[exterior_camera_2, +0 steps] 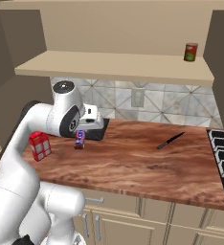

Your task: Pick the boxed food and bar from the counter and place them in the cabinets closest to them.

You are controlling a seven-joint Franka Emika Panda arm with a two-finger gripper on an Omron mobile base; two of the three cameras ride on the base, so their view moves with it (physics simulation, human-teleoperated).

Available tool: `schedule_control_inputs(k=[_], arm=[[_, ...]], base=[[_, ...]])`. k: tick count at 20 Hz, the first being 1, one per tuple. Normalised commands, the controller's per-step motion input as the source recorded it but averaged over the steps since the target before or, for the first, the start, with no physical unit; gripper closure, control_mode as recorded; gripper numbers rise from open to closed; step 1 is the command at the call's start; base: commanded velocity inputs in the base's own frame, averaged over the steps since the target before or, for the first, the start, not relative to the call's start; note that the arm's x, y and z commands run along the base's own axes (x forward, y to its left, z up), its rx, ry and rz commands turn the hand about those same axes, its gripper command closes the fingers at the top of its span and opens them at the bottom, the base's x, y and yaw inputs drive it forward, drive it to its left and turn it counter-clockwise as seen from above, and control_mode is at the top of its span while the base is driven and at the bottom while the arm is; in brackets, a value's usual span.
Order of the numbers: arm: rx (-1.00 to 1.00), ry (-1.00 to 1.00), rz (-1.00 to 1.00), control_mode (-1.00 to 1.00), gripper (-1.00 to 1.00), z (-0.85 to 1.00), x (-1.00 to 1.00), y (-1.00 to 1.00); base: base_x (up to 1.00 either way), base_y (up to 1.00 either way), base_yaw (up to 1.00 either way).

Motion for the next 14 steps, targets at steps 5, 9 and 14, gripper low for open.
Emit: schedule_control_inputs(k=[5,9,14], arm=[[0.0,-0.08,0.0,-1.0,1.0,0.88,-0.44,-0.07],[0.0,-0.11,0.0,-1.0,1.0,0.74,-0.44,-0.11],[0.0,-0.11,-0.01,-1.0,1.0,0.6,-0.31,-0.05]], base=[[0.0,0.0,0.0],[0.0,0.0,0.0],[0.0,0.0,0.0]])
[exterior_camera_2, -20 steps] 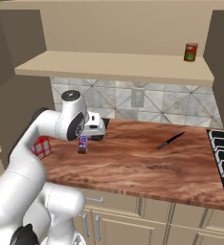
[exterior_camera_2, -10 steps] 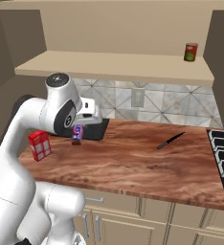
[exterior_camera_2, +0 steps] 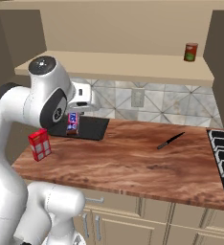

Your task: Pick the boxed food and bar from the counter and place them in the cabinets closest to them.

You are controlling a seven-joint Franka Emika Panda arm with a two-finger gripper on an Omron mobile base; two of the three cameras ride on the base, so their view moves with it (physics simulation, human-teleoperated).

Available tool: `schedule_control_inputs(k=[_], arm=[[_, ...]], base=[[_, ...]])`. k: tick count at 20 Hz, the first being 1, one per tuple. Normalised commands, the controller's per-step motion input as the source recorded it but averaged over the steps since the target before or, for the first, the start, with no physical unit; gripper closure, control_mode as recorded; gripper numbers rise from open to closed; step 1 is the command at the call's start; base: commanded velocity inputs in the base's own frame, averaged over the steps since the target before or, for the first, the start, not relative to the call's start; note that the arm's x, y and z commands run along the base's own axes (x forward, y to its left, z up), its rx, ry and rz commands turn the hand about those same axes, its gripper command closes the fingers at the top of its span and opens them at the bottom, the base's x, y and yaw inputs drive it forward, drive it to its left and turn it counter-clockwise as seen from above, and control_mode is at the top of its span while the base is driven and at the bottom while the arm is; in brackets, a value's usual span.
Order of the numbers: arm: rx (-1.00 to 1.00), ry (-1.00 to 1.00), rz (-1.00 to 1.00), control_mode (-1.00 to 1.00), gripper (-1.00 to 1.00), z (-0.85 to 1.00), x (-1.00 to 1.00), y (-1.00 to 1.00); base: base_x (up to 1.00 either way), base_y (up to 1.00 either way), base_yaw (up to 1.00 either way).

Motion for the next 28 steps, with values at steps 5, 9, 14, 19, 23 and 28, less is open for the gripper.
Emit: schedule_control_inputs(k=[5,9,14,19,23,28], arm=[[0.03,-0.16,0.0,-1.0,1.0,0.21,-0.21,-0.02],[0.09,-0.26,0.0,-1.0,1.0,0.39,-0.1,0.0],[0.07,-0.21,0.0,-1.0,1.0,0.51,-0.01,0.0],[0.03,-0.12,-0.01,-1.0,1.0,0.44,0.0,0.01],[0.0,0.0,0.0,-1.0,1.0,0.0,0.01,0.0],[0.0,0.0,-0.01,-1.0,1.0,0.14,0.17,0.03]], base=[[0.0,0.0,0.0],[0.0,0.0,0.0],[0.0,0.0,0.0],[0.0,0.0,0.0],[0.0,0.0,0.0],[0.0,0.0,0.0]])
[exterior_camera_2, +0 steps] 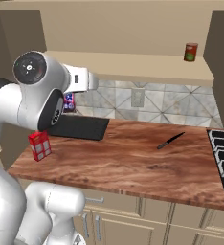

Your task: Pick the boxed food and bar from the counter and place them in the cabinets closest to them.

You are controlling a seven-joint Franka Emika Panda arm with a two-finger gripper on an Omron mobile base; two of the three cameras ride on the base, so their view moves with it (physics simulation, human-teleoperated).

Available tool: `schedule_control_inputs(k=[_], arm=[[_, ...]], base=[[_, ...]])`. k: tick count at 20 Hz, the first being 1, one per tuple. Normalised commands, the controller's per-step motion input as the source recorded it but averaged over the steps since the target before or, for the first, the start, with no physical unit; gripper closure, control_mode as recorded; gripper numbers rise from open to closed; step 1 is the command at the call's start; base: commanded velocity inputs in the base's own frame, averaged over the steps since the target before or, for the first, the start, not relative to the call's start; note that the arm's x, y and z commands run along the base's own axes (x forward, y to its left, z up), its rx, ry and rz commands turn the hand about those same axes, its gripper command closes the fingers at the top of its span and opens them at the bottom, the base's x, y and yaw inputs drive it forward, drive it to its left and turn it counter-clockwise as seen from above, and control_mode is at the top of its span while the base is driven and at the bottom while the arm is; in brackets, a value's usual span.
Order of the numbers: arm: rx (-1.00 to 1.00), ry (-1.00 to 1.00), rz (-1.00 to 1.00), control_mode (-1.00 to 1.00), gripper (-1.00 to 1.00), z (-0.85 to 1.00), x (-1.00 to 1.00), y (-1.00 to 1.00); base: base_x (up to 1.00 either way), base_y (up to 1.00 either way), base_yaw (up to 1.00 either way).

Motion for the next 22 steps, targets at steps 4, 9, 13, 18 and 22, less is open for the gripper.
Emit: schedule_control_inputs(k=[4,9,13,18,22], arm=[[0.02,0.0,-0.01,-1.0,1.0,0.23,0.3,0.09],[0.04,0.01,0.0,-1.0,1.0,0.22,0.17,0.03],[0.09,0.0,0.0,-1.0,1.0,0.18,0.12,0.0],[0.08,0.0,0.0,-1.0,1.0,0.13,0.18,0.0],[0.02,0.0,0.0,-1.0,1.0,0.1,0.29,0.04]], base=[[0.0,0.0,0.0],[0.0,0.0,0.0],[0.0,0.0,0.0],[0.0,0.0,0.0],[0.0,0.0,0.0]])
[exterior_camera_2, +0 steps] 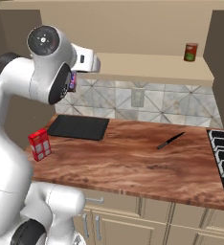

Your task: Pick the boxed food and bar from the counter and place them in the cabinets closest to them.

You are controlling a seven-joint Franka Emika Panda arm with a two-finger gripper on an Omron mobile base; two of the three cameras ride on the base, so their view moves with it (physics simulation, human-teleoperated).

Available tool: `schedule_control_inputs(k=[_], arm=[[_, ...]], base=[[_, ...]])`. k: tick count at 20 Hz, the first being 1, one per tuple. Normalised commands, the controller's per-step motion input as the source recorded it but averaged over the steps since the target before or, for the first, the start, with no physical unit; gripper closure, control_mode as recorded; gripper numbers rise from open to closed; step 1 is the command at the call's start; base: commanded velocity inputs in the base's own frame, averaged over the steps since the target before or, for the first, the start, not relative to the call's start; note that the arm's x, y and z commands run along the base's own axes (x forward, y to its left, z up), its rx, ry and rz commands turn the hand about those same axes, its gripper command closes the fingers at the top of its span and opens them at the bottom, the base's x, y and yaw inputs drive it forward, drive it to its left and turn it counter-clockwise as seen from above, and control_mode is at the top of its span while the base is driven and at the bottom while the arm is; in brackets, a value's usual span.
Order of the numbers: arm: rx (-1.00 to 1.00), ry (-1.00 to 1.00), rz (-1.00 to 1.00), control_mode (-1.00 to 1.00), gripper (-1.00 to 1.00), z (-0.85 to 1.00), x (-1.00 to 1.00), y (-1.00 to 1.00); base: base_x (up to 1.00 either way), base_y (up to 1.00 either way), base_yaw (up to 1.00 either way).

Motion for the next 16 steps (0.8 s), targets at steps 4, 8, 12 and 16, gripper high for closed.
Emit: schedule_control_inputs(k=[4,8,12,16], arm=[[0.0,0.0,0.0,-1.0,1.0,0.13,0.38,0.08],[0.0,0.0,0.0,-1.0,1.0,0.11,0.43,0.09],[0.0,0.0,0.0,-1.0,1.0,0.04,0.5,0.11],[0.0,0.0,0.0,-1.0,1.0,0.01,0.51,0.08]], base=[[0.0,0.0,0.0],[0.0,0.0,0.0],[0.0,0.0,0.0],[0.0,0.0,0.0]])
